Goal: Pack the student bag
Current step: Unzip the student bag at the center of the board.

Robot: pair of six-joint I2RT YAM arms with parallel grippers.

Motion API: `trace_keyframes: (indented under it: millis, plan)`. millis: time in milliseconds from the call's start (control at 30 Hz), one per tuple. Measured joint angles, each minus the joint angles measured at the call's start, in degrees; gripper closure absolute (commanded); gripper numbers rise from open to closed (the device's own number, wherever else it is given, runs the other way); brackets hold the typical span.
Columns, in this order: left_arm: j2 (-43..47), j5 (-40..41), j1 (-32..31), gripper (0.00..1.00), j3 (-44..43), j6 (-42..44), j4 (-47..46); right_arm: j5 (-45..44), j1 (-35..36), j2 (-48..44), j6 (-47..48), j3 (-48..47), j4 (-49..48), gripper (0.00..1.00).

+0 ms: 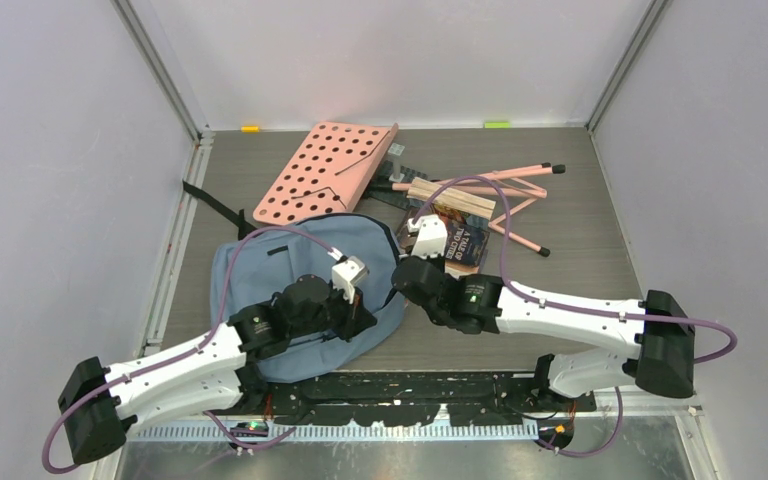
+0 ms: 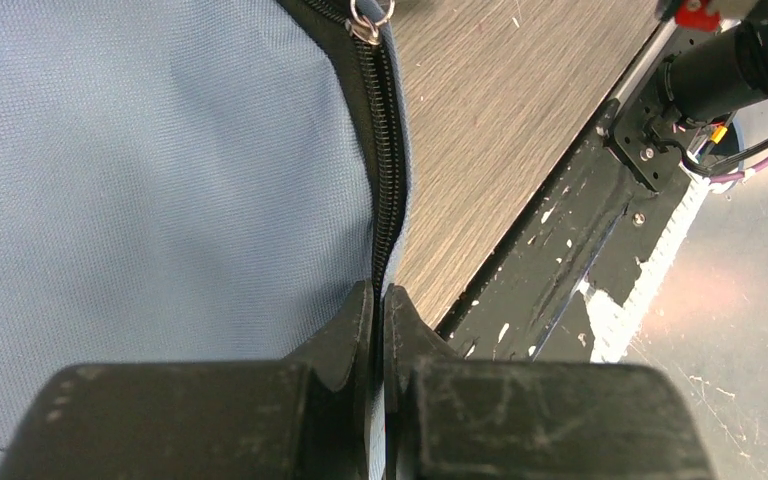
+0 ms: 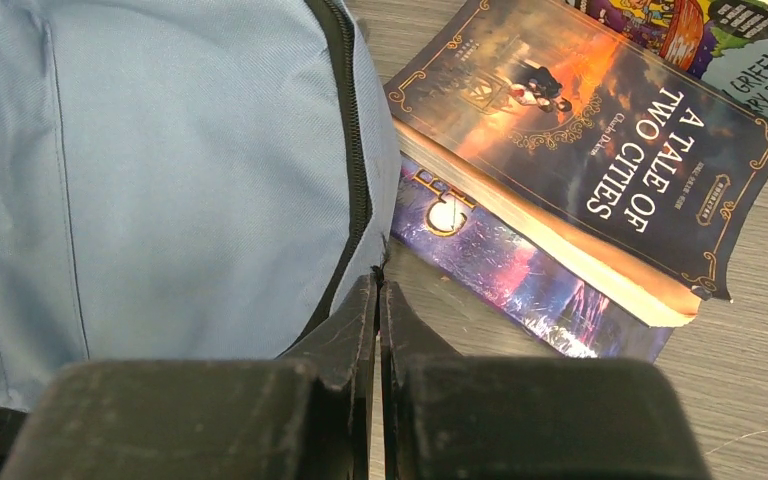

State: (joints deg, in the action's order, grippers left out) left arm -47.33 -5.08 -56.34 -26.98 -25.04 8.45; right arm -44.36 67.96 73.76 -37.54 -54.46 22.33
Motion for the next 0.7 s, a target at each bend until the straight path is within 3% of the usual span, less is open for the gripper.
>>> trace_keyframes:
  millis: [700]
  plan:
    - [1.84,1.92,-2.08,1.00,-0.13,-0.61,3.72,9.90,-11.82,6.47,9.29,-4.83,-7.39,1.00]
